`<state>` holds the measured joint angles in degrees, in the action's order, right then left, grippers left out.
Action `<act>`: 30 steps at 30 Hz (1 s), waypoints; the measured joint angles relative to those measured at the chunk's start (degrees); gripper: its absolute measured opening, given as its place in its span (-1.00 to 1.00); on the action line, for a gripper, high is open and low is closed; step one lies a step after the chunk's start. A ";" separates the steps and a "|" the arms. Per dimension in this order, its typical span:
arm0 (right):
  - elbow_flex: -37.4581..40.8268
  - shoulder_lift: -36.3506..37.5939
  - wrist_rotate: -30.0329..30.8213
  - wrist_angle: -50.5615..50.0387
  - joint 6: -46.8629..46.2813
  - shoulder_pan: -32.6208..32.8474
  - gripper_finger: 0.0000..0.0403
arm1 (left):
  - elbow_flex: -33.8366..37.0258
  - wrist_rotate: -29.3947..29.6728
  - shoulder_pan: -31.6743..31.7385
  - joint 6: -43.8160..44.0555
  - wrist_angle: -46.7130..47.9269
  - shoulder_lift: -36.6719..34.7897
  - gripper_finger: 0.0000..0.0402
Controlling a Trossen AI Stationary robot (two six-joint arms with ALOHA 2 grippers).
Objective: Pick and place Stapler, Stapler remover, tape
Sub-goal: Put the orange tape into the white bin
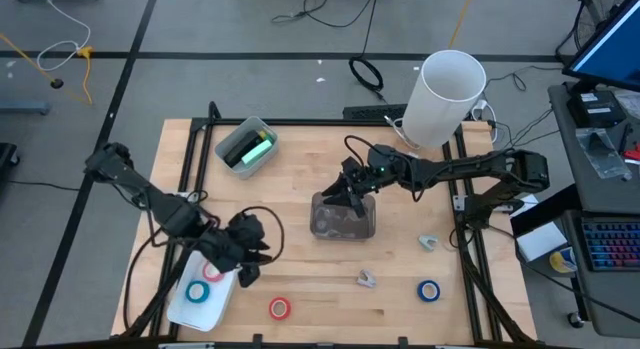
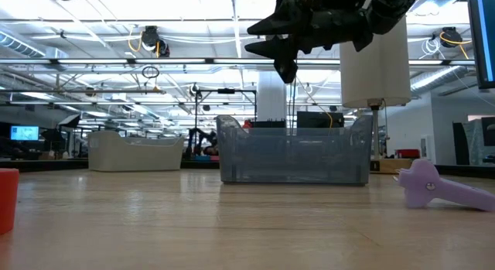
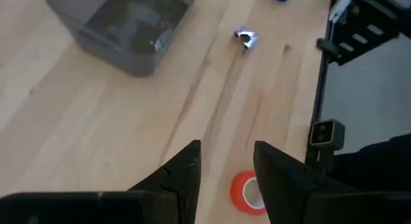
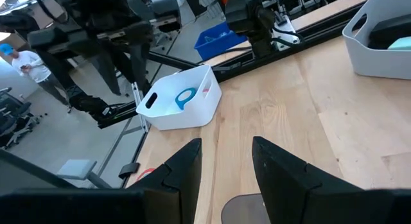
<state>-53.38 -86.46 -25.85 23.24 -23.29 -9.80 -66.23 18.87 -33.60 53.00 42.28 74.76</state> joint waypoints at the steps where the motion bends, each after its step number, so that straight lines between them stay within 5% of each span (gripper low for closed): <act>1: -0.01 0.00 0.00 0.00 0.00 0.00 -0.36 | 0.00 -0.77 0.57 -1.48 -0.29 0.41 -0.29; 18: 0.01 0.00 0.00 -0.75 0.20 -0.04 -0.36 | 0.02 -23.77 3.70 -15.46 -12.11 16.40 -0.29; 30: 0.00 0.00 0.11 -5.57 1.70 -0.04 -0.36 | 0.02 -26.42 0.28 -12.39 -15.32 26.17 -0.29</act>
<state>-53.37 -86.46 -25.74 17.68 -21.58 -9.85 -66.22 -7.55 -33.31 40.61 26.96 100.93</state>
